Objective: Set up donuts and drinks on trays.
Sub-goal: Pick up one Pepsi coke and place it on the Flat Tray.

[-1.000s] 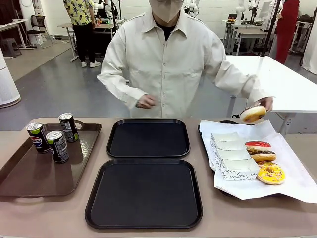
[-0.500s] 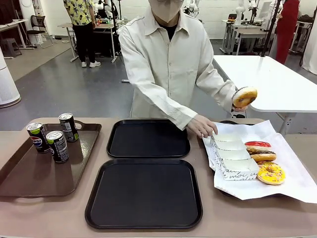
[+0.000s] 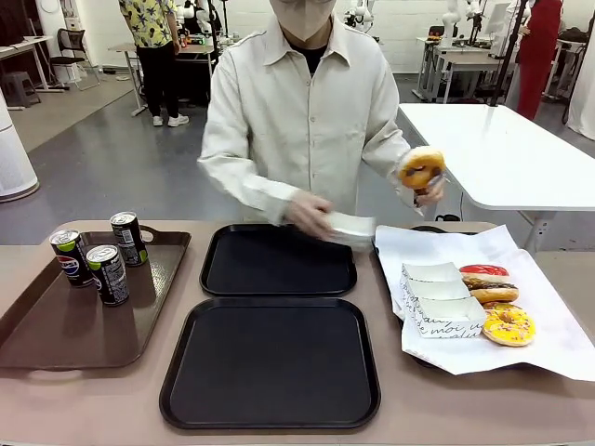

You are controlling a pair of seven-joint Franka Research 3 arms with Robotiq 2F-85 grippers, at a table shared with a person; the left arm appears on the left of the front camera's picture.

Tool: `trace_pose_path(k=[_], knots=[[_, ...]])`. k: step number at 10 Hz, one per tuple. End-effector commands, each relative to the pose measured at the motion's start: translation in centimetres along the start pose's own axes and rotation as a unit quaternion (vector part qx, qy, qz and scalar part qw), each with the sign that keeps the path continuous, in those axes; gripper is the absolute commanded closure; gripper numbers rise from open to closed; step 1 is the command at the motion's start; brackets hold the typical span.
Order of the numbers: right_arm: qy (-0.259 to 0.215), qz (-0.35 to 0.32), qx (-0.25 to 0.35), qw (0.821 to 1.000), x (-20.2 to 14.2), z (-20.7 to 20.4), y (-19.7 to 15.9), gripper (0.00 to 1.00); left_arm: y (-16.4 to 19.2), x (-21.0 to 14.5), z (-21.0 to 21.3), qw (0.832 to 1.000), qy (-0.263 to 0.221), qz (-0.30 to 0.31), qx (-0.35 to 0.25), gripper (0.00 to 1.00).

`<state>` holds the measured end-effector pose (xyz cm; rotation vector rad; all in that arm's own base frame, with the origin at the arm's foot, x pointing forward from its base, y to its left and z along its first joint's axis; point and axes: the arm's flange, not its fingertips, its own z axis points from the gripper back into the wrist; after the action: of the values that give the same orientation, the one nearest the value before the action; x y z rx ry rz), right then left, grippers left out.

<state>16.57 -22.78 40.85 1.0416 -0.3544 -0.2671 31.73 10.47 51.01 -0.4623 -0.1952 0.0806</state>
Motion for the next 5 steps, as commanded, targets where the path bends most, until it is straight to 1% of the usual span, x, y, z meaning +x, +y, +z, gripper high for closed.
trace_pose_path(k=[1,2,3,4,5], knots=[[0.0,0.01,0.009,1.0,0.2,-0.2,0.0,0.0,-5.0,2.2,-2.1,0.991,0.062,-0.028,0.114,0.0],[0.0,0.01,0.009,1.0,0.2,-0.2,0.0,0.0,-7.7,2.9,-3.5,0.985,0.052,-0.043,0.159,0.0],[0.0,0.01,0.009,1.0,0.2,-0.2,0.0,0.0,-10.0,3.2,-5.1,0.981,0.041,-0.054,0.184,0.0],[0.0,0.01,0.009,1.0,0.2,-0.2,0.0,0.0,-11.7,3.3,-7.2,0.975,0.019,-0.069,0.21,0.0],[0.0,0.01,0.009,1.0,0.2,-0.2,0.0,0.0,-12.1,3.4,-8.5,0.969,0.002,-0.084,0.231,0.0]])
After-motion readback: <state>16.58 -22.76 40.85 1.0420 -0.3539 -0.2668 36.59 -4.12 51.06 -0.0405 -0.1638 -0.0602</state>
